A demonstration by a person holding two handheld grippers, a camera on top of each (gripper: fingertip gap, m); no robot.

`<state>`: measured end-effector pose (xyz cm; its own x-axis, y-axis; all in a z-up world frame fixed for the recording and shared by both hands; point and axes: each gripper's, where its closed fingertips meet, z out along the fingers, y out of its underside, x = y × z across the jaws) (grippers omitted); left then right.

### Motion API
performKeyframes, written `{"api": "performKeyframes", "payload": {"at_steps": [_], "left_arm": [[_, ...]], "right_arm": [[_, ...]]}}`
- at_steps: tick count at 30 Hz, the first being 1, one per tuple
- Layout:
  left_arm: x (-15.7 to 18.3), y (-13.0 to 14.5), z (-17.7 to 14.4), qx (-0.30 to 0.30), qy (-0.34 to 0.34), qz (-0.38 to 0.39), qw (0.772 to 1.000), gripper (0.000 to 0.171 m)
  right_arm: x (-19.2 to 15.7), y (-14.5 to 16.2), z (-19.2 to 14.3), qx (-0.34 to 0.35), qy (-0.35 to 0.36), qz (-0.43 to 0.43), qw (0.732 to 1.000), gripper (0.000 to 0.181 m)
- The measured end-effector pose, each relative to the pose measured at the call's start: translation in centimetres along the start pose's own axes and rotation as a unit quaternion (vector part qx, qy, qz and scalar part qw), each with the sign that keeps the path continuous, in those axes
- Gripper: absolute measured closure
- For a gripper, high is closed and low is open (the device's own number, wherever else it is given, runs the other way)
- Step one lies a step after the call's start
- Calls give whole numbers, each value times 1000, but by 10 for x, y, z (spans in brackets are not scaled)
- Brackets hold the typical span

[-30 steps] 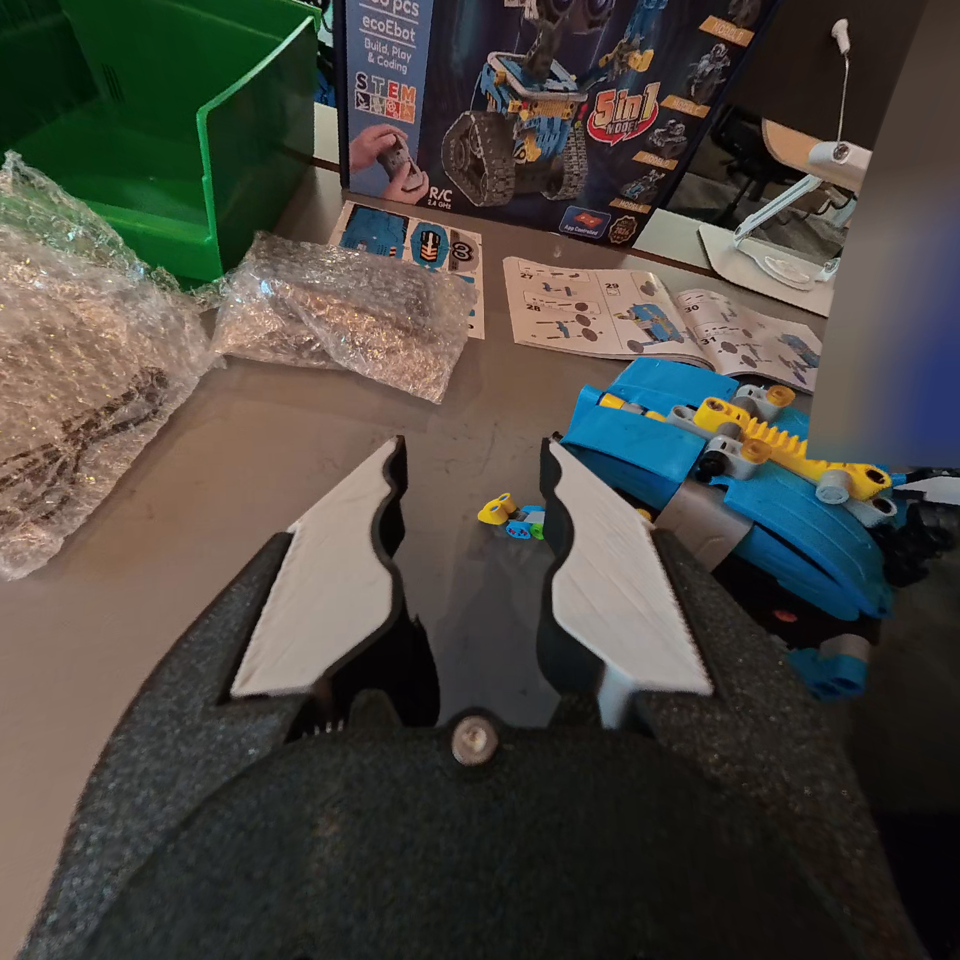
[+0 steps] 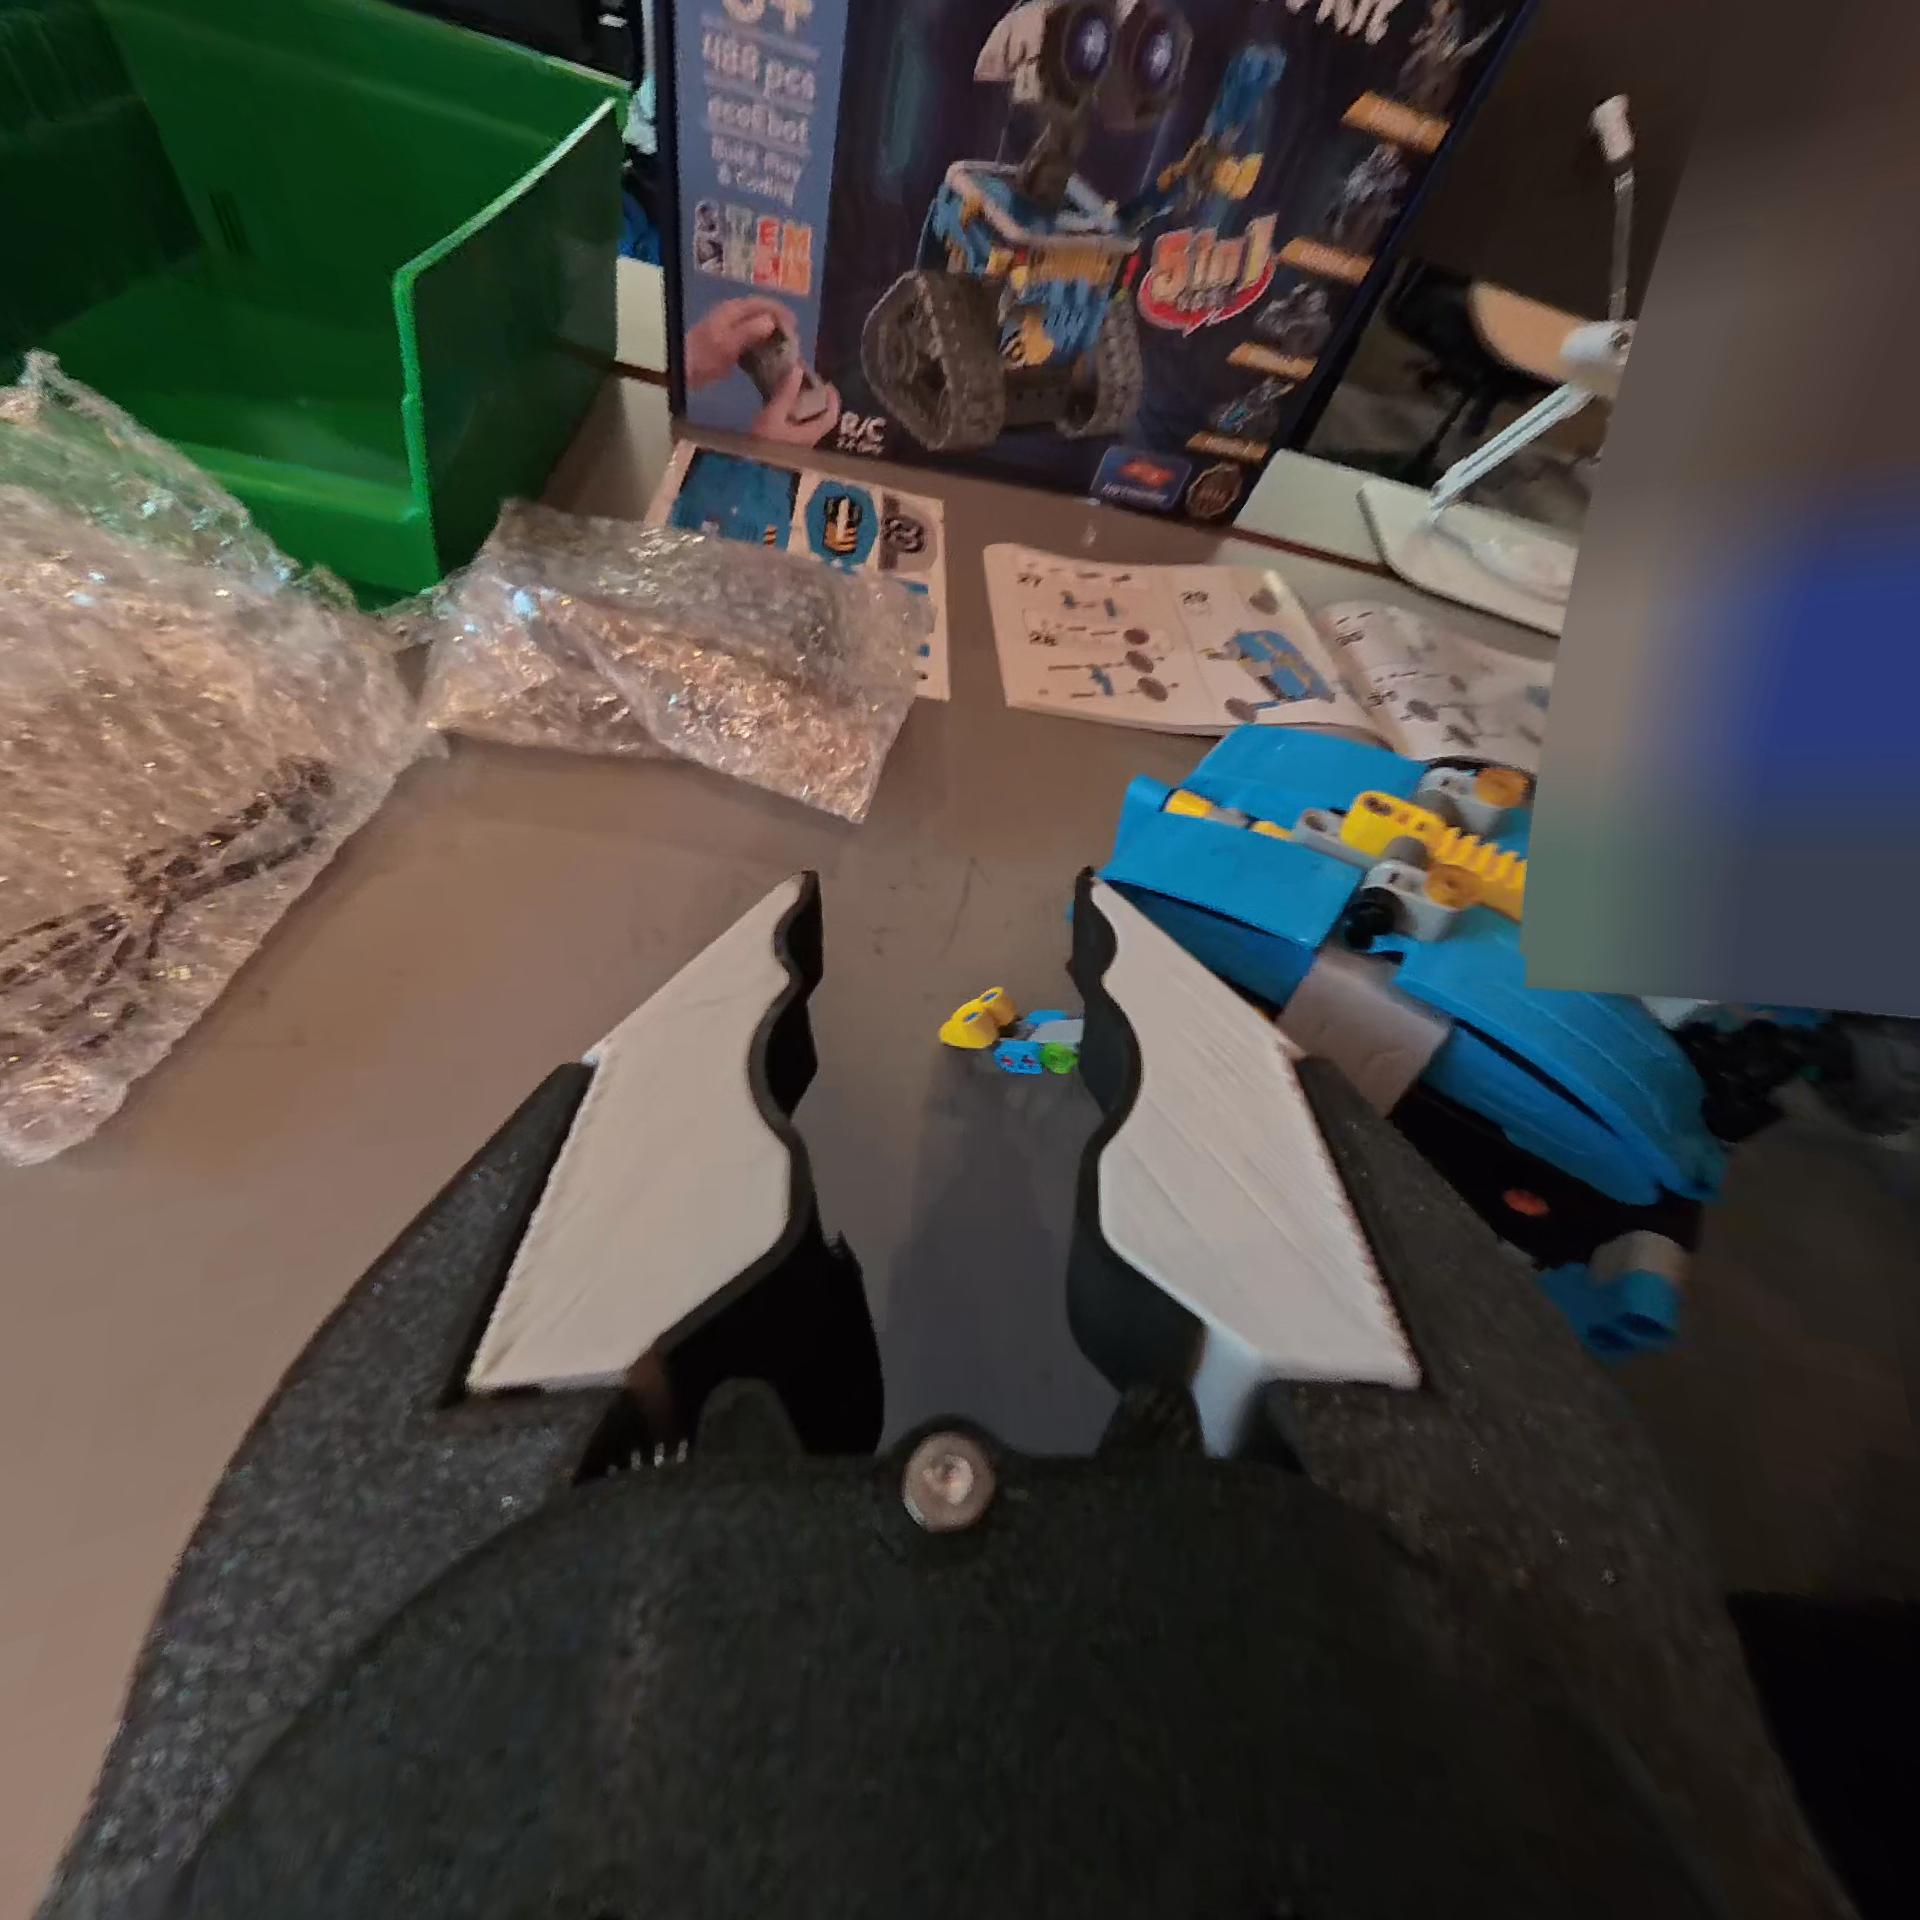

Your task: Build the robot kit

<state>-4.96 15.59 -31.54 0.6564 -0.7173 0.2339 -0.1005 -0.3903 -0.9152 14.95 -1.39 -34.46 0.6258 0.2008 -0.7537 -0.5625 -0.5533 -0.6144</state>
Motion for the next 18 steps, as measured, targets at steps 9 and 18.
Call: {"api": "performKeyframes", "payload": {"at_steps": [9, 18], "left_arm": [[11, -21, -20, 78, 70, -39, 994, 123], [40, -37, -48, 141, 212, -87, 963, 119]], "right_arm": [[-33, -11, -3, 30, -101, 42, 994, 169], [-74, 2, 11, -4, -151, -8, 989, 169]]}}
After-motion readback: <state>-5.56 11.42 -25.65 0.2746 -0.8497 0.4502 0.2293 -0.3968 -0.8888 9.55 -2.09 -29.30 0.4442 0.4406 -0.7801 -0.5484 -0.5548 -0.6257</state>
